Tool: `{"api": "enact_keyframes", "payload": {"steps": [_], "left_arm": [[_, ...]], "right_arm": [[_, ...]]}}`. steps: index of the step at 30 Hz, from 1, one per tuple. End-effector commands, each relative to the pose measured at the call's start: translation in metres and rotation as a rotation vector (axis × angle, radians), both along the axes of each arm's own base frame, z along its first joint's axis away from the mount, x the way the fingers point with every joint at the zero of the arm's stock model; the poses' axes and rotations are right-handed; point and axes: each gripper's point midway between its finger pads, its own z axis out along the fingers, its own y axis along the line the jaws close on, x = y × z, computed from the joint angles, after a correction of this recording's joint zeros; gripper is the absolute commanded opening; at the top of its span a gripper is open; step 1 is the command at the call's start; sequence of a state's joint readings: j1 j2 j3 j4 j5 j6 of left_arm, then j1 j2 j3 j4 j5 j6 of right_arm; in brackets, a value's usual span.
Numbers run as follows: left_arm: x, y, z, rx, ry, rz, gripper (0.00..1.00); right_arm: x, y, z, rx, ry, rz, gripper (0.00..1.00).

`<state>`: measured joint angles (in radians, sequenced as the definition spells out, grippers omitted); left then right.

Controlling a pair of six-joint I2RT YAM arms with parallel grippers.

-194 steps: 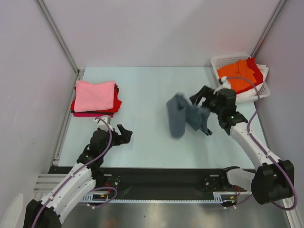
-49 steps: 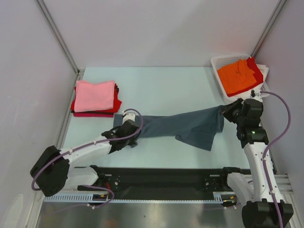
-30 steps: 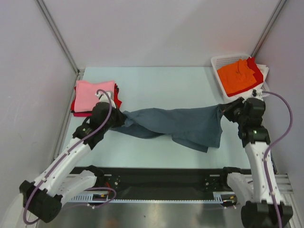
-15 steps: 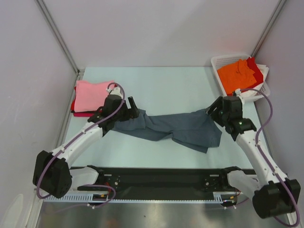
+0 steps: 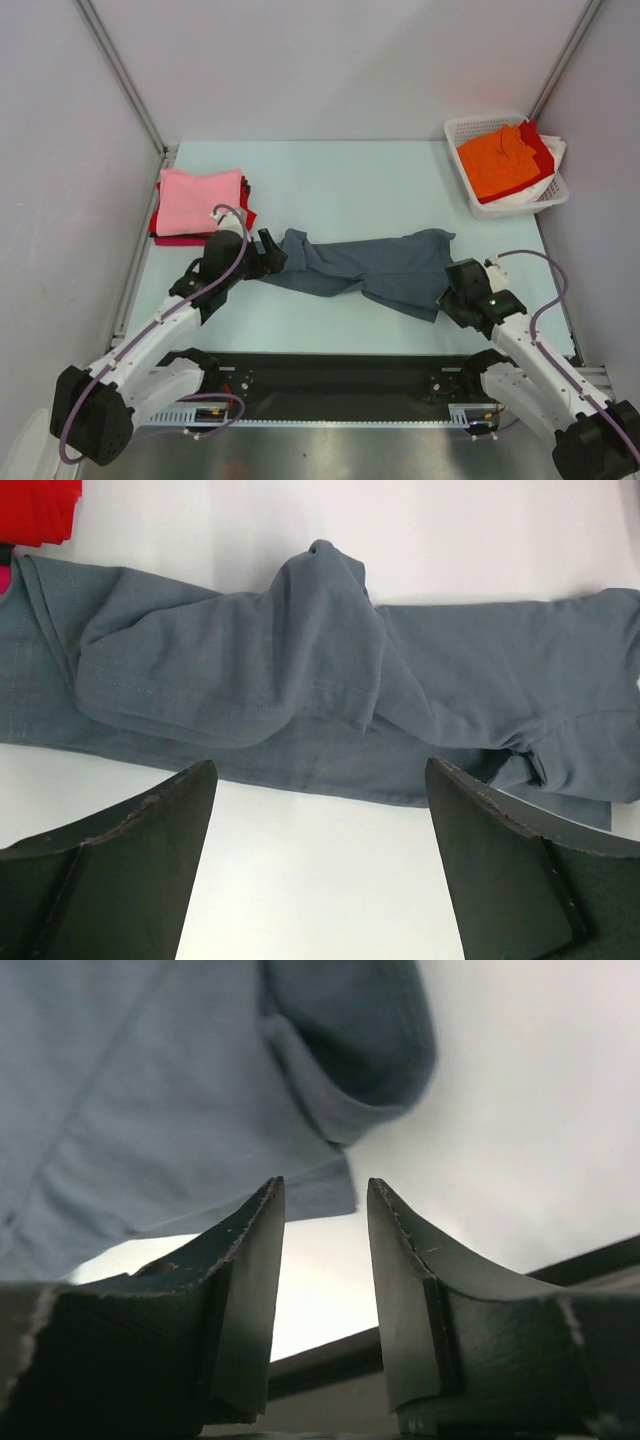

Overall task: Fold and stack the t-shirts
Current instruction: Flatten the tshirt out

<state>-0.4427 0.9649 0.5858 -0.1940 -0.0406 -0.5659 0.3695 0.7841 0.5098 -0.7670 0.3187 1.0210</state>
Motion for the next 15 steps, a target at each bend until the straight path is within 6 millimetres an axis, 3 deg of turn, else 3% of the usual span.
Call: {"api": "enact_keyframes", "payload": {"steps": [1, 3, 5, 12, 15], "left_arm": [[-0.001, -0.004, 0.02, -0.06, -0.08, -0.007, 0.9], [-0.004, -0.003, 0.022, -0.066, -0.094, -0.009, 0.91], [-0.005, 0.0, 0.019, -0.055, -0.096, -0.003, 0.9], [-0.006, 0.003, 0.013, -0.035, -0.088, -0.001, 0.91], [-0.005, 0.0, 0.011, -0.038, -0.085, -0.011, 0.91]], "right_arm": [[-0.004, -0.002, -0.013, 0.014, 0.015, -0.064, 0.46], [-0.005, 0.003, -0.021, 0.025, 0.037, -0.053, 0.52], [-0.004, 0.011, -0.027, 0.047, 0.041, -0.044, 0.52], [-0.002, 0.02, -0.045, 0.003, 0.097, -0.041, 0.46], [-0.001, 0.024, -0.056, 0.003, 0.119, -0.038, 0.37]]}}
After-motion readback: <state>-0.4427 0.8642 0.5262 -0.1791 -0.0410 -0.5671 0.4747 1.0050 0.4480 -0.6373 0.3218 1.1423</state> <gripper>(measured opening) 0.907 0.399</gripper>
